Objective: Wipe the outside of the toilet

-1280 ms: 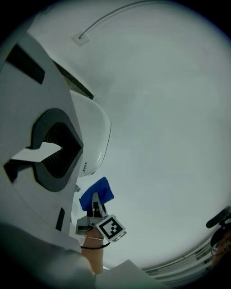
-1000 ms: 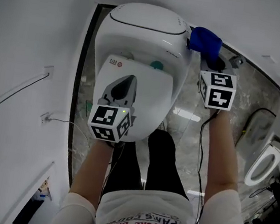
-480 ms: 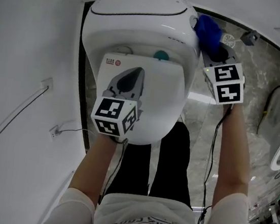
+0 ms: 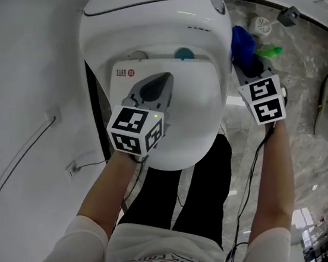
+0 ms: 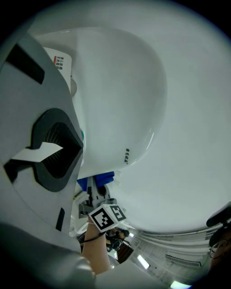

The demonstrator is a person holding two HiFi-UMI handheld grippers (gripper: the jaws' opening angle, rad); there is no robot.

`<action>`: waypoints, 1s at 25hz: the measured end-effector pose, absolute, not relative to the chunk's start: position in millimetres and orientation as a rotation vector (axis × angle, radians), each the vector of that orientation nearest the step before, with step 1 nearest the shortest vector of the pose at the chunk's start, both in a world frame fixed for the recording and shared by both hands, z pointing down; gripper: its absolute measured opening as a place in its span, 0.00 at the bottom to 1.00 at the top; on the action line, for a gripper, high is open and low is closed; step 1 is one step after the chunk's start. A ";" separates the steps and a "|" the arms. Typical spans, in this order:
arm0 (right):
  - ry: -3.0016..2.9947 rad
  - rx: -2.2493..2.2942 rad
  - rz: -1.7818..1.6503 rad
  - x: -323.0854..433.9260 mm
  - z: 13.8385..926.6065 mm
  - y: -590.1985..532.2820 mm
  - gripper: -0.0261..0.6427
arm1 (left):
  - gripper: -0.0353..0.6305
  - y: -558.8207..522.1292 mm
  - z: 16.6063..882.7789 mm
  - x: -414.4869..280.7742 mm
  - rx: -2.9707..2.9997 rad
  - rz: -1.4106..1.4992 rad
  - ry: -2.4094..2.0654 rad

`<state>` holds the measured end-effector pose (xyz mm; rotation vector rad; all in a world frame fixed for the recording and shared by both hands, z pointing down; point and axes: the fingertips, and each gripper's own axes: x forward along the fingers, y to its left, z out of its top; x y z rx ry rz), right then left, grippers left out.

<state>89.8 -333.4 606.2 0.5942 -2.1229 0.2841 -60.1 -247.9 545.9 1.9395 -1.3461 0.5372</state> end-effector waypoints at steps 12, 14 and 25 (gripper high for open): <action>-2.101 0.478 0.363 112.4 652.0 -272.7 0.15 | 0.06 -240.0 554.0 -8.6 2.075 0.595 -1.193; -2.115 0.472 0.385 115.1 657.0 -262.7 0.15 | 0.06 -236.3 555.0 -0.6 2.081 0.605 -1.181; -2.134 0.385 0.488 132.2 681.0 -200.8 0.15 | 0.06 -209.2 563.8 49.1 2.052 0.697 -1.176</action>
